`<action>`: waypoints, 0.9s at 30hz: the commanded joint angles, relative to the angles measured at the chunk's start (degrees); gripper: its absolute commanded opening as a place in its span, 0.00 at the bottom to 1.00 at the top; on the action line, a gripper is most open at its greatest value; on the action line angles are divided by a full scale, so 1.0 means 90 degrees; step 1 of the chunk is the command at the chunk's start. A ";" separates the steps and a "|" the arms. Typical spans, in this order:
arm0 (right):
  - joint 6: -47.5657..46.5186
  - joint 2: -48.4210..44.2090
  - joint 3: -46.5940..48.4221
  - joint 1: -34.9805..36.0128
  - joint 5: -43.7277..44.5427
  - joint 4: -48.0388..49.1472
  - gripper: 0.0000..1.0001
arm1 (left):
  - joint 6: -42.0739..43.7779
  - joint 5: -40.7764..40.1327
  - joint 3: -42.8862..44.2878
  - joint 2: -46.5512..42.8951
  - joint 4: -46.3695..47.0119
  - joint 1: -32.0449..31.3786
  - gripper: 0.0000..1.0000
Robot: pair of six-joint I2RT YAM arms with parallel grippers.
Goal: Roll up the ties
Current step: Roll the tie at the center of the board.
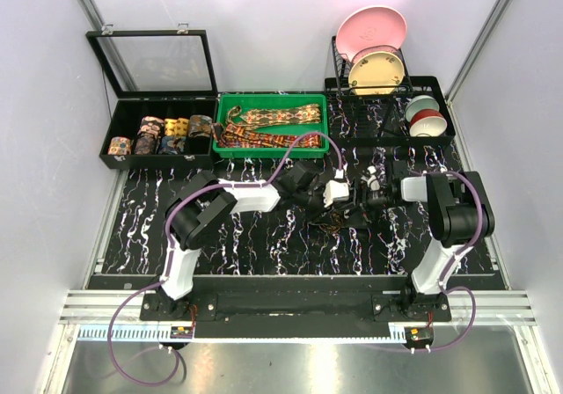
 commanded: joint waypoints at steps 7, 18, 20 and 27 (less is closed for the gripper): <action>-0.0960 -0.0201 0.0775 -0.0358 0.0414 -0.1226 0.77 | -0.0557 -0.0306 -0.0644 0.0648 -0.0489 0.0328 0.00; -0.1090 -0.0067 0.0786 -0.0553 0.1292 -0.1746 0.34 | -0.2356 -0.0139 -0.1015 0.0736 0.0820 0.0788 0.00; -0.1109 0.0217 0.0883 -0.0563 0.1303 -0.1746 0.33 | -0.2356 -0.0129 -0.1015 0.0756 0.0850 0.0778 0.00; -0.0738 0.1067 0.1148 -0.0134 0.1010 -0.1357 0.37 | -0.2366 -0.0129 -0.1074 0.0756 0.0909 0.0778 0.00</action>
